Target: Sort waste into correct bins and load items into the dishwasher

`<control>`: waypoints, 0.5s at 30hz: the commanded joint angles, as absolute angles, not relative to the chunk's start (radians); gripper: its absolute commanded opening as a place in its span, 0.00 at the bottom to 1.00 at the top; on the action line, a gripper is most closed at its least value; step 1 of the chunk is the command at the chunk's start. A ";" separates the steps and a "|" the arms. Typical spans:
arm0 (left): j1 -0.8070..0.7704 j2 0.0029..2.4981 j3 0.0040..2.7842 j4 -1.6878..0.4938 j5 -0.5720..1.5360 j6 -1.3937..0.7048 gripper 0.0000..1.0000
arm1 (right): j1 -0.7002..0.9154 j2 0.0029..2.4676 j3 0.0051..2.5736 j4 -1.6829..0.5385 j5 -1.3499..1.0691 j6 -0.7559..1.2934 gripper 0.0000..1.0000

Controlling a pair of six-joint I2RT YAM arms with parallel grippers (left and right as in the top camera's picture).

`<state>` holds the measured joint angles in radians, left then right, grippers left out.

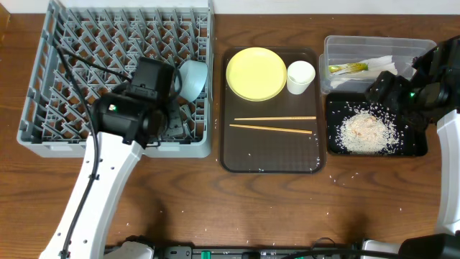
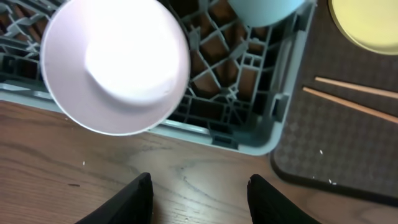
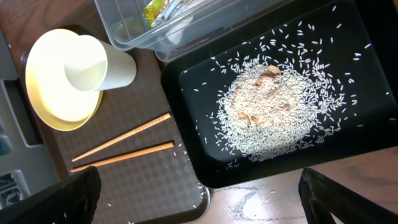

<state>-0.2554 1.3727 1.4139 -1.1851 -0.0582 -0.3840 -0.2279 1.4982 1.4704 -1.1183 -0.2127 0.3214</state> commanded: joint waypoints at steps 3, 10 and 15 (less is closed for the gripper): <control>-0.118 1.378 1.534 -1.200 0.037 -0.304 0.51 | -0.228 1.491 1.483 -1.119 -0.217 0.321 0.99; 0.051 1.425 1.519 -1.192 0.099 -0.187 0.51 | -0.228 1.491 1.483 -1.119 -0.217 0.321 0.99; 0.105 1.535 1.513 -1.180 0.117 -0.001 0.56 | -0.228 1.491 1.483 -1.119 -0.217 0.321 0.99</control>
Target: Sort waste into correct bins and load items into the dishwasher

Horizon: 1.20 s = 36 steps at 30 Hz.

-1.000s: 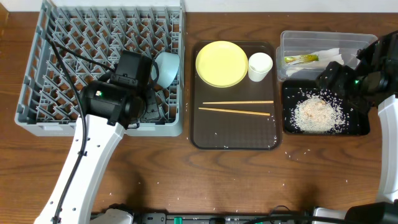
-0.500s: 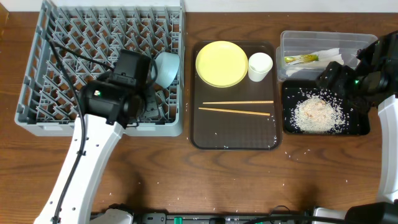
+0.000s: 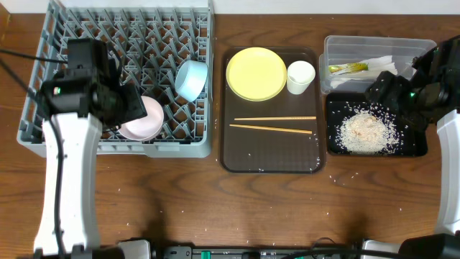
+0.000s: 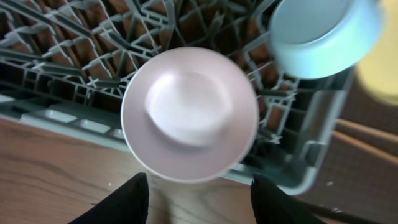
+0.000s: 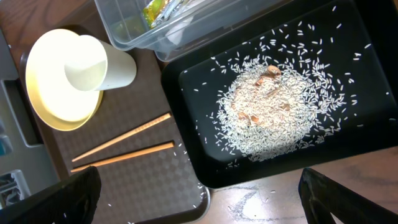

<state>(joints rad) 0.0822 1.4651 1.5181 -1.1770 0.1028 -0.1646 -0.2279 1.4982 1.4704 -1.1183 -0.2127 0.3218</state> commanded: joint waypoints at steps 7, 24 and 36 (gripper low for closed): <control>0.216 1.596 1.513 -1.137 0.145 0.074 0.59 | -0.228 1.491 1.483 -1.119 -0.217 0.321 0.99; 0.283 1.792 1.494 -1.101 0.218 0.100 0.66 | -0.228 1.491 1.483 -1.119 -0.217 0.321 0.99; 0.283 1.816 1.490 -1.082 0.260 0.060 0.43 | -0.228 1.491 1.483 -1.119 -0.217 0.321 0.99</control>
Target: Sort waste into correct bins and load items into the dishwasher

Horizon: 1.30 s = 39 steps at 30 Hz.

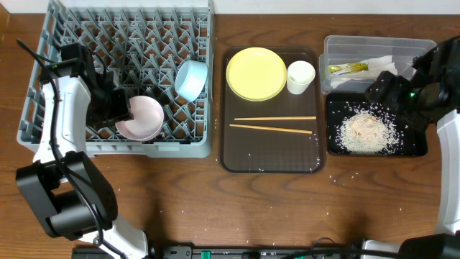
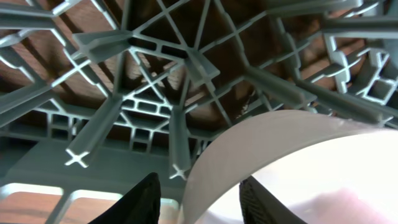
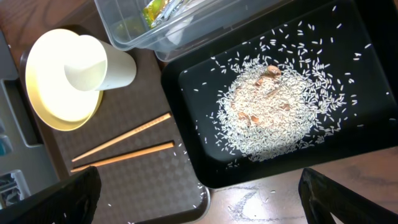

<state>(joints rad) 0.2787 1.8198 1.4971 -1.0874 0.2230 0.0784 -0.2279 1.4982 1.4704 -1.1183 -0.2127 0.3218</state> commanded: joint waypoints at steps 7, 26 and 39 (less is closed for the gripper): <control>0.282 1.817 1.475 -1.053 0.262 0.047 0.39 | -0.228 1.491 1.483 -1.119 -0.217 0.321 0.99; 0.274 1.666 1.478 -1.066 0.204 -0.086 0.08 | -0.228 1.491 1.483 -1.119 -0.217 0.321 0.99; -0.123 1.422 1.477 -1.094 -0.389 -0.274 0.07 | -0.228 1.491 1.483 -1.119 -0.217 0.321 0.99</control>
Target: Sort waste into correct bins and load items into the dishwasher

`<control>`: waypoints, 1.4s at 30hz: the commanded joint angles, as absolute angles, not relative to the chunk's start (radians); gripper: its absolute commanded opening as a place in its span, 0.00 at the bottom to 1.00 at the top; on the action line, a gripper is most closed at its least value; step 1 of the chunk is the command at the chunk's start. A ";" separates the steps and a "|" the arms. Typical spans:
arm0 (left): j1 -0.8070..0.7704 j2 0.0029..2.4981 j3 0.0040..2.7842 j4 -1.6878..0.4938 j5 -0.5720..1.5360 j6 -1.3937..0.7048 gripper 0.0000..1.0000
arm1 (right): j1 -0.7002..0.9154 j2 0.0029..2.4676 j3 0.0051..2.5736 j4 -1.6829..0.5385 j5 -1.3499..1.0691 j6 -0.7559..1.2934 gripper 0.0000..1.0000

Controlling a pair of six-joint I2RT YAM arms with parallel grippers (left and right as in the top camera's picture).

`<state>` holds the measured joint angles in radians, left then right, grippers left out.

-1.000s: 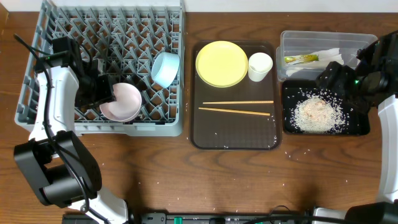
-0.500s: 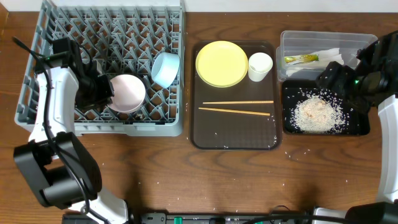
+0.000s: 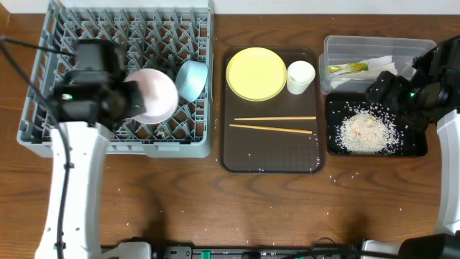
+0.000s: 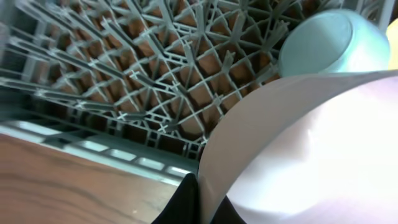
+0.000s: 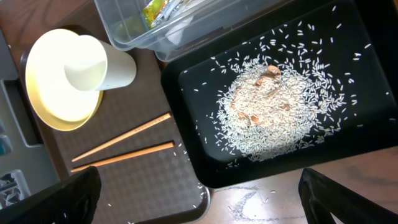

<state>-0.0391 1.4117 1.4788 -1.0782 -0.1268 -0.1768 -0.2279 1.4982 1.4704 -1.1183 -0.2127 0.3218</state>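
My left gripper (image 4: 198,202) is shut on the rim of a pink bowl (image 4: 298,149). In the overhead view the left gripper (image 3: 127,99) holds the pink bowl (image 3: 152,95) over the grey dish rack (image 3: 43,108). A light blue bowl (image 3: 192,79) leans in the rack just to the right of it. My right gripper (image 5: 199,205) is open above the black bin's near left corner, holding nothing. A yellow plate (image 3: 256,73), a white cup (image 3: 300,76) and two chopsticks (image 3: 273,124) lie on the brown tray (image 3: 269,158).
A clear bin (image 3: 374,50) with wrappers stands at the back right. In front of it the black bin (image 3: 338,147) holds a pile of rice (image 3: 368,132). Stray rice grains lie on the tray and on the wooden table (image 3: 273,208).
My left gripper, then open and low around the pink bowl's rim at the rack's front, is now shut on that rim. The bowl is higher and further back. The right arm is unchanged.
The left gripper was open above the rack's front edge with the pink bowl resting in the rack. It then stood further left, still open. Later it was low at the bowl's rim. Now it grips the rim, the bowl up beside the blue bowl.
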 commanded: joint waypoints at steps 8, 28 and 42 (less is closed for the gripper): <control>-0.347 1.473 1.477 -1.238 -0.808 -0.604 0.07 | -0.228 1.491 1.483 -1.119 -0.217 0.321 0.99; -0.585 1.898 1.473 -1.510 -1.334 -1.102 0.07 | -0.228 1.491 1.483 -1.119 -0.217 0.321 0.99; -0.609 1.966 1.333 -1.517 -1.339 -1.194 0.07 | -0.228 1.491 1.483 -1.119 -0.217 0.321 0.99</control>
